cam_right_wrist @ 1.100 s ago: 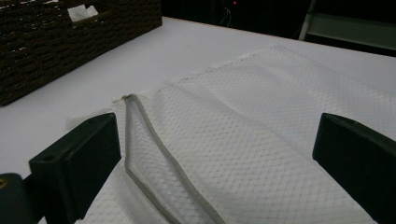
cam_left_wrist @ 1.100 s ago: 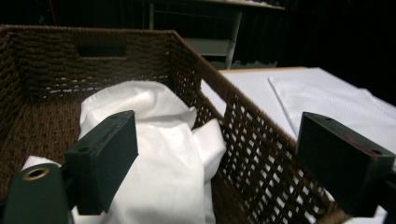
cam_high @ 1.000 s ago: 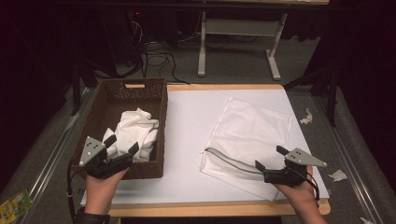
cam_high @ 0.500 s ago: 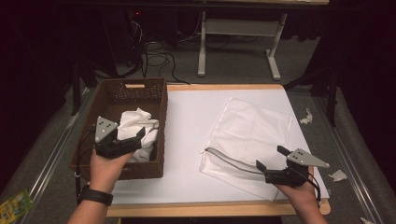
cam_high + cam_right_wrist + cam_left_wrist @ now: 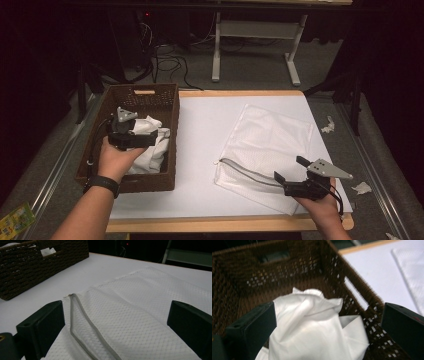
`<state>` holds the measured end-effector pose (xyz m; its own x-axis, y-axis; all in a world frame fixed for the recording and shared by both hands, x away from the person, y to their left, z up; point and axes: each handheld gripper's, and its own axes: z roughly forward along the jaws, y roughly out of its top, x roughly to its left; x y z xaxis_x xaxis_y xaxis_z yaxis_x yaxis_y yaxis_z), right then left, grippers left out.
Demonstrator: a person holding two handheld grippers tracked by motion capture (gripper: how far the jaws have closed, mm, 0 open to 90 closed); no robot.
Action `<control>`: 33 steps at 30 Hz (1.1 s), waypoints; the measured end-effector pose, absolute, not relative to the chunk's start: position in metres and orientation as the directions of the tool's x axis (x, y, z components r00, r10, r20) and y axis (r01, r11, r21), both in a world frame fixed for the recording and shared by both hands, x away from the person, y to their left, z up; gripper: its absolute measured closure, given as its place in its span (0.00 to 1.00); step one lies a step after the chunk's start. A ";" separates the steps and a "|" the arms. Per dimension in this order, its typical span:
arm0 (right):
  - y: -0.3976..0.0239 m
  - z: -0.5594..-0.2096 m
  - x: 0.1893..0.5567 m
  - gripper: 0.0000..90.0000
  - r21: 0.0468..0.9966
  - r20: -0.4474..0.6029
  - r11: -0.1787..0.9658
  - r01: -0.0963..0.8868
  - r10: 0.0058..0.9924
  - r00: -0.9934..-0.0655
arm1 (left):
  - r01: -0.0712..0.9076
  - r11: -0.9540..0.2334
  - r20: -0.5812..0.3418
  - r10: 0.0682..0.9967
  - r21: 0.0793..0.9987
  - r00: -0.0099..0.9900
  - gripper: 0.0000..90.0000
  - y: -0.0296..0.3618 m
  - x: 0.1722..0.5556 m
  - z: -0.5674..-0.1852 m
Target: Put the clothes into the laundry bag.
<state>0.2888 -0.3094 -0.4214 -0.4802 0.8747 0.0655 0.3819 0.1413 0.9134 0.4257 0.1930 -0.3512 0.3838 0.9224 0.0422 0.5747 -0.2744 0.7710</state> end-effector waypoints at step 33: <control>-0.311 -0.421 0.289 0.03 0.916 0.063 0.140 0.377 0.876 -0.479 | 0.941 -0.294 -0.082 0.947 0.168 0.311 0.01 0.182 0.491 -0.445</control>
<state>0.2885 -0.3113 -0.4207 -0.4790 0.8755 0.0629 0.3770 0.1405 0.9155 0.4913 0.1819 -0.4454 0.3110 0.9469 -0.0815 0.9408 -0.2945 0.1680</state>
